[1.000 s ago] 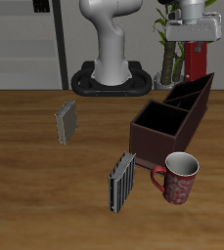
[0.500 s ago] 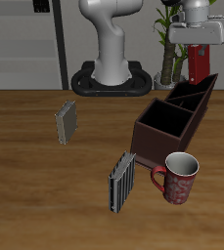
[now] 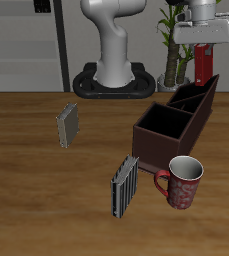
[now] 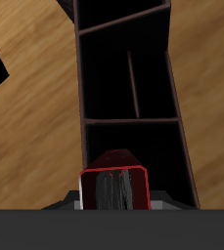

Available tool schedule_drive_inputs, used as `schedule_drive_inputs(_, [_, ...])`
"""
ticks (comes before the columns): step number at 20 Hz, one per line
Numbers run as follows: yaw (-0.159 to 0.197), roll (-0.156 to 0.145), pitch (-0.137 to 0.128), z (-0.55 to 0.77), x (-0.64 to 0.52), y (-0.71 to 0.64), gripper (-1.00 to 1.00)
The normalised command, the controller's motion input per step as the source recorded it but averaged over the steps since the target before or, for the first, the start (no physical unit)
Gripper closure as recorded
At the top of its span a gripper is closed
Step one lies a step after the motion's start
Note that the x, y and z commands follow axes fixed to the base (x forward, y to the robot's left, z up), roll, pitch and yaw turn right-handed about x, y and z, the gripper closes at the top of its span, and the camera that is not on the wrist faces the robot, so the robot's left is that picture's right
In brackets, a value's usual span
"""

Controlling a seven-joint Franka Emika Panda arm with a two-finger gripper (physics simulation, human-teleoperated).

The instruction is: Place the red book into the left desk caddy's left compartment and place the yellow book into the left desk caddy's left compartment

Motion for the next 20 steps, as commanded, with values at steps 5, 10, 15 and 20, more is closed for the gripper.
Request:
schedule_drive_inputs(5, [0.020,-0.022,-0.053,0.10,0.10,0.00,1.00])
schedule_drive_inputs(10, [0.027,-0.039,-0.054,0.05,0.12,-0.02,1.00])
schedule_drive_inputs(15, [0.009,-0.004,0.009,-0.03,0.15,-0.02,1.00])
schedule_drive_inputs(20, [0.008,-0.006,0.021,-0.11,0.13,0.04,1.00])
